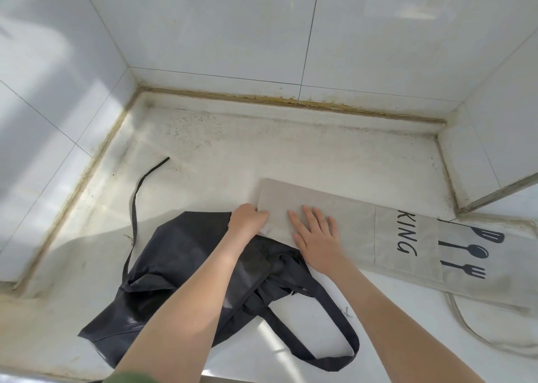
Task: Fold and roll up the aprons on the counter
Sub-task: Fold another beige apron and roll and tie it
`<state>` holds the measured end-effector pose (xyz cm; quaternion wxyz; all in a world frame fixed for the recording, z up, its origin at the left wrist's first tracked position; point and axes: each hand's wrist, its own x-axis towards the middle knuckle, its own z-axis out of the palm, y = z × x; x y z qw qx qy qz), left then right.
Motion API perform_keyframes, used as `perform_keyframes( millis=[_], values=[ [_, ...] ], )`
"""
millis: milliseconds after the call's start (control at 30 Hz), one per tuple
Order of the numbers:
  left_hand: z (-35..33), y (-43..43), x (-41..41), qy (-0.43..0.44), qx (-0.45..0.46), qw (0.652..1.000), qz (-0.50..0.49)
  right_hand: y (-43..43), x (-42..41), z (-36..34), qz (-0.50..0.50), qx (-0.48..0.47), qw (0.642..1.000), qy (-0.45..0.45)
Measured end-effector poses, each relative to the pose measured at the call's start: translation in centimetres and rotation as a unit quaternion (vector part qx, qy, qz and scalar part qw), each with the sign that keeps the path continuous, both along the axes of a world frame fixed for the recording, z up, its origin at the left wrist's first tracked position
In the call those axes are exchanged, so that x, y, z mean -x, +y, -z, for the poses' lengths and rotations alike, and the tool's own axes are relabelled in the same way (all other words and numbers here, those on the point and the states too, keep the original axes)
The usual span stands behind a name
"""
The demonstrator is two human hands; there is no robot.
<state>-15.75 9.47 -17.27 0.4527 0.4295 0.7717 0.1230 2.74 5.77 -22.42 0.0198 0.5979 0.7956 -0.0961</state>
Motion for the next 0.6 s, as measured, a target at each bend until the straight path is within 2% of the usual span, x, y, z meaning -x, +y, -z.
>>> perform_keyframes(
  millis=[100, 167, 200, 233, 267, 300, 333, 367, 467, 500, 533, 600],
  values=[
    [-0.6, 0.0, -0.5, -0.048, -0.049, 0.996, 0.049, 0.1, 1.2, -1.0, 0.018, -0.018, 0.999, 0.028],
    [-1.4, -0.2, -1.3, -0.069, -0.102, 0.989, 0.082, 0.8, 1.7, -2.0, 0.067, 0.052, 0.990, 0.111],
    [-1.6, -0.2, -1.7, -0.077, -0.122, 0.984, 0.101, 1.1, 1.8, -2.9, 0.104, 0.099, 0.974, 0.177],
    [-1.8, -0.2, -2.1, -0.085, -0.141, 0.978, 0.125, 1.4, 1.9, -4.0, 0.150, 0.143, 0.939, 0.274],
    [-2.1, -0.3, -2.6, -0.087, -0.154, 0.973, 0.152, 1.8, 1.9, -5.1, 0.200, 0.183, 0.875, 0.401],
    [-2.4, -0.3, -3.2, -0.093, -0.160, 0.967, 0.175, 2.1, 2.0, -6.1, 0.254, 0.229, 0.785, 0.516],
    [-2.5, -0.3, -3.8, -0.109, -0.154, 0.964, 0.188, 2.5, 1.9, -6.8, 0.287, 0.266, 0.714, 0.581],
    [-2.7, -0.3, -4.3, -0.145, -0.138, 0.962, 0.187, 3.0, 1.7, -7.0, 0.301, 0.293, 0.677, 0.605],
    [-2.5, -0.6, -5.9, -0.290, -0.060, 0.941, 0.166, 3.9, 1.0, -6.8, 0.337, 0.322, 0.665, 0.584],
    [-2.3, -0.9, -6.2, -0.311, -0.049, 0.936, 0.156, 4.0, 0.7, -6.4, 0.359, 0.317, 0.659, 0.580],
    [-1.9, -0.9, -6.3, -0.304, -0.053, 0.939, 0.155, 3.9, 0.4, -6.1, 0.382, 0.306, 0.652, 0.579],
    [-1.3, -0.9, -6.4, -0.235, -0.090, 0.952, 0.175, 3.4, -0.5, -5.2, 0.406, 0.287, 0.657, 0.566]
  ],
)
